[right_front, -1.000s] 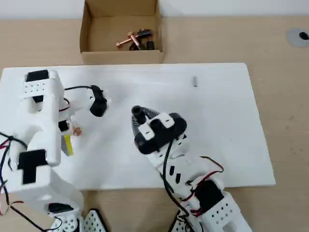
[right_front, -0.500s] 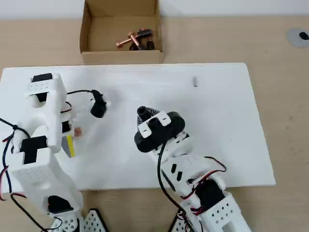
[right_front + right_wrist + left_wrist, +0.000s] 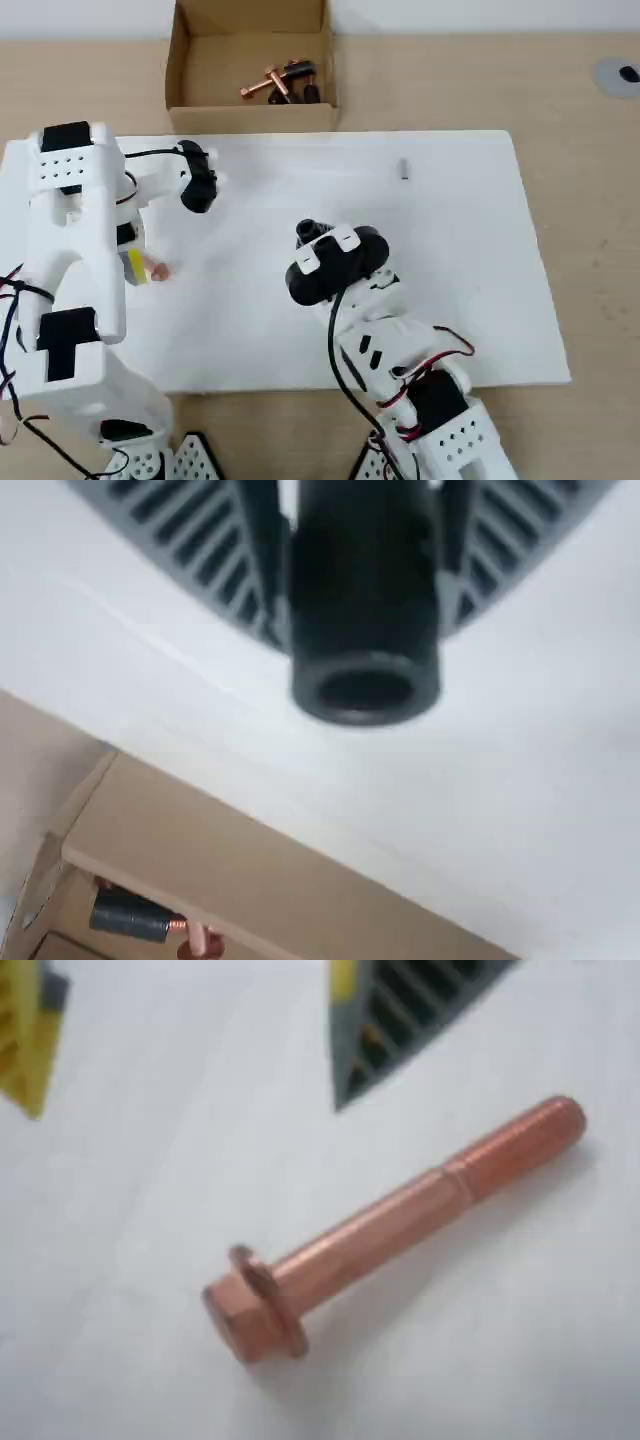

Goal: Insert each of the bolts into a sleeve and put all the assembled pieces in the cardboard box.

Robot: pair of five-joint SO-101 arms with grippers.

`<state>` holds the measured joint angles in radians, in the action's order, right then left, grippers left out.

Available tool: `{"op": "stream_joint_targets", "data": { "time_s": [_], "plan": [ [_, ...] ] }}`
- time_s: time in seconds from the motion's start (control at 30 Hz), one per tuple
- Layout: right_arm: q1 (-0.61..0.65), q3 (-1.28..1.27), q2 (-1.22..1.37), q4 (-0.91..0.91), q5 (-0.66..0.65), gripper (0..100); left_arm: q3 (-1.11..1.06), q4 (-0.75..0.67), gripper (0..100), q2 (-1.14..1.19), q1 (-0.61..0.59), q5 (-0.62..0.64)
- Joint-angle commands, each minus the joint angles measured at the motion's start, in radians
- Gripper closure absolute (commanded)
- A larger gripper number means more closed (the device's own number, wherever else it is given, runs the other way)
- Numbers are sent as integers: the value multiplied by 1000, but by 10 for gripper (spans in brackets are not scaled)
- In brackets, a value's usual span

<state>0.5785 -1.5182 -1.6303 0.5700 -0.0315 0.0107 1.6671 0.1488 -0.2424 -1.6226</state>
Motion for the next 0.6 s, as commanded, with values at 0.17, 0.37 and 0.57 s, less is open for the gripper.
{"op": "stream_joint_targets", "data": {
  "time_s": [0.17, 0.37, 0.57],
  "plan": [
    [-65, 51, -15, 12, -5, 989, 89, -74, 796, 65, 21, -628],
    [-82, 56, -15, 61, -5, 989, 186, -100, 796, 197, 28, -629],
    [-82, 54, -15, 63, -6, 989, 247, -94, 796, 302, 25, -658]
  ]
}}
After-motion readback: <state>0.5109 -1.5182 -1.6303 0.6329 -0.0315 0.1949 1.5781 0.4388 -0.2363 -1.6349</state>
